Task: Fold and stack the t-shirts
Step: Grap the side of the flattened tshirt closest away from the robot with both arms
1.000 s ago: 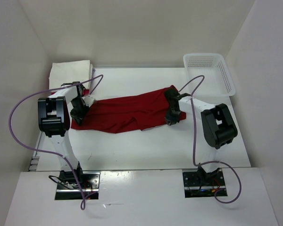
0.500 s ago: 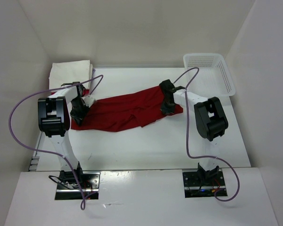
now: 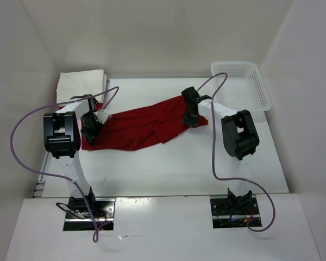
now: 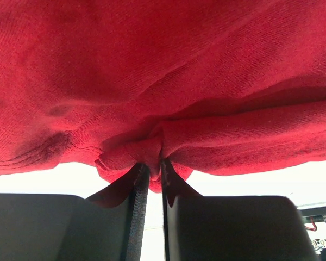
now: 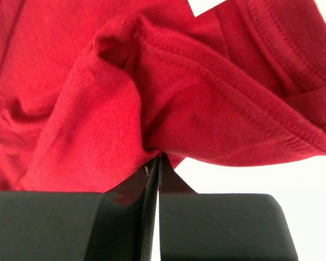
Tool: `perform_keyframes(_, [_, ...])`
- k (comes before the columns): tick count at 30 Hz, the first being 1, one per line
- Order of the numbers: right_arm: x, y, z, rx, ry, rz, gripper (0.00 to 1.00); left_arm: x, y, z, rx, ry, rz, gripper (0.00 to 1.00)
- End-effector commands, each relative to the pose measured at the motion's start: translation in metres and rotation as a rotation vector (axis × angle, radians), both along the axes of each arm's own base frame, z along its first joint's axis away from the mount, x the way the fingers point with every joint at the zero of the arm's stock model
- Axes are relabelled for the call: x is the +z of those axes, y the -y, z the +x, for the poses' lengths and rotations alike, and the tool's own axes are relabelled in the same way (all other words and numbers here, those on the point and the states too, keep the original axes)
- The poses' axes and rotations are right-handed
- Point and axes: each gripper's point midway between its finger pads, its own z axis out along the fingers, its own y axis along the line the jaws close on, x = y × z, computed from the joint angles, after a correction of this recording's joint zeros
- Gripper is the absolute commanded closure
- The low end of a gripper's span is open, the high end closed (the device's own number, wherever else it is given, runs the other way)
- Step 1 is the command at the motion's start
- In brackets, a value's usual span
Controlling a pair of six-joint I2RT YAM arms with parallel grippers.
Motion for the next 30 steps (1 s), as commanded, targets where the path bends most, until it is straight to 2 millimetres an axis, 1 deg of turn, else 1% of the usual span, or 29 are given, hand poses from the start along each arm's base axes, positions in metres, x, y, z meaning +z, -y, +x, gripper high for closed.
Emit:
perform_keyframes(1, [0.025, -0.023, 0.015, 0.073, 0.079, 0.053, 0.96, 0.002, 0.003, -0.009, 0.009, -0.014, -0.021, 0.8])
perform_keyframes(2, [0.028, -0.027, 0.008, 0.087, 0.081, 0.055, 0.91, 0.0, 0.003, -0.013, 0.009, -0.024, -0.023, 0.8])
perform_keyframes(3, [0.047, -0.03, 0.004, 0.105, 0.12, 0.056, 0.84, 0.0, 0.0, -0.013, 0.018, -0.024, -0.023, 0.8])
perform_keyframes(4, [0.044, -0.023, -0.01, 0.105, 0.088, 0.043, 0.68, 0.0, 0.0, -0.013, 0.018, -0.024, -0.023, 0.8])
perform_keyframes(5, [0.048, -0.02, -0.016, 0.093, 0.086, 0.049, 0.64, 0.0, 0.0, -0.013, 0.018, -0.024, -0.023, 0.8])
perform_keyframes(6, [0.052, -0.025, -0.027, 0.092, 0.074, 0.07, 0.61, 0.0, 0.002, -0.013, 0.019, -0.023, -0.032, 0.8])
perform_keyframes(7, [0.056, -0.025, -0.042, 0.094, 0.068, 0.089, 0.61, 0.0, 0.002, -0.013, 0.019, -0.023, -0.032, 0.8])
perform_keyframes(8, [0.056, -0.026, -0.05, 0.086, 0.056, 0.112, 0.6, 0.0, 0.002, -0.013, 0.019, -0.023, -0.032, 0.8])
perform_keyframes(9, [0.055, -0.036, -0.063, 0.102, 0.021, 0.161, 0.59, 0.0, 0.002, -0.013, 0.019, -0.023, -0.032, 0.8])
perform_keyframes(10, [0.045, -0.041, -0.08, 0.096, -0.024, 0.19, 0.58, -0.002, 0.002, -0.016, 0.019, -0.032, -0.033, 0.8])
perform_keyframes(11, [0.042, -0.049, -0.084, 0.106, -0.034, 0.221, 0.55, -0.002, 0.002, -0.016, 0.019, -0.032, -0.033, 0.8])
perform_keyframes(12, [0.04, -0.052, -0.087, 0.104, -0.046, 0.241, 0.54, -0.003, 0.003, -0.019, 0.019, -0.041, -0.034, 0.8])
perform_keyframes(13, [0.034, -0.058, -0.092, 0.107, -0.069, 0.246, 0.54, -0.001, 0.003, -0.018, 0.019, -0.032, -0.033, 0.8])
perform_keyframes(14, [0.027, -0.06, -0.091, 0.109, -0.084, 0.248, 0.53, -0.001, 0.003, -0.018, 0.019, -0.032, -0.033, 0.8])
perform_keyframes(15, [0.025, -0.066, -0.091, 0.113, -0.084, 0.262, 0.51, -0.002, 0.003, -0.021, 0.019, -0.041, -0.034, 0.8])
perform_keyframes(16, [0.029, -0.07, -0.088, 0.12, -0.071, 0.278, 0.5, -0.002, 0.003, -0.021, 0.019, -0.041, -0.034, 0.8])
perform_keyframes(17, [0.021, -0.075, -0.09, 0.121, -0.091, 0.272, 0.48, -0.002, 0.003, -0.021, 0.019, -0.041, -0.034, 0.8])
perform_keyframes(18, [0.02, -0.077, -0.087, 0.121, -0.093, 0.272, 0.44, -0.002, 0.003, -0.021, 0.019, -0.041, -0.034, 0.8])
perform_keyframes(19, [0.022, -0.08, -0.081, 0.122, -0.084, 0.277, 0.44, -0.002, 0.003, -0.021, 0.019, -0.032, -0.033, 0.8])
perform_keyframes(20, [0.021, -0.087, -0.082, 0.137, -0.093, 0.283, 0.42, -0.002, 0.003, -0.021, 0.019, -0.032, -0.033, 0.8])
perform_keyframes(21, [0.017, -0.086, -0.083, 0.135, -0.102, 0.278, 0.41, -0.002, 0.003, -0.021, 0.019, -0.032, -0.033, 0.8])
perform_keyframes(23, [0.015, -0.087, -0.079, 0.123, -0.099, 0.273, 0.41, -0.001, 0.003, -0.024, 0.01, -0.034, -0.034, 0.8])
perform_keyframes(24, [0.014, -0.09, -0.075, 0.124, -0.091, 0.277, 0.41, -0.002, 0.003, -0.022, 0.01, -0.025, -0.033, 0.8])
perform_keyframes(25, [0.019, -0.091, -0.069, 0.12, -0.069, 0.275, 0.4, -0.003, 0.003, -0.025, 0.01, -0.034, -0.034, 0.8])
perform_keyframes(26, [0.015, -0.091, -0.069, 0.111, -0.08, 0.273, 0.4, -0.003, 0.003, -0.025, 0.01, -0.034, -0.034, 0.8])
perform_keyframes(28, [0.02, -0.095, -0.062, 0.113, -0.064, 0.282, 0.4, -0.002, 0.003, -0.027, 0.01, -0.034, -0.034, 0.8])
perform_keyframes(30, [0.02, -0.095, -0.062, 0.103, -0.066, 0.286, 0.4, -0.002, 0.003, -0.027, 0.01, -0.034, -0.034, 0.8])
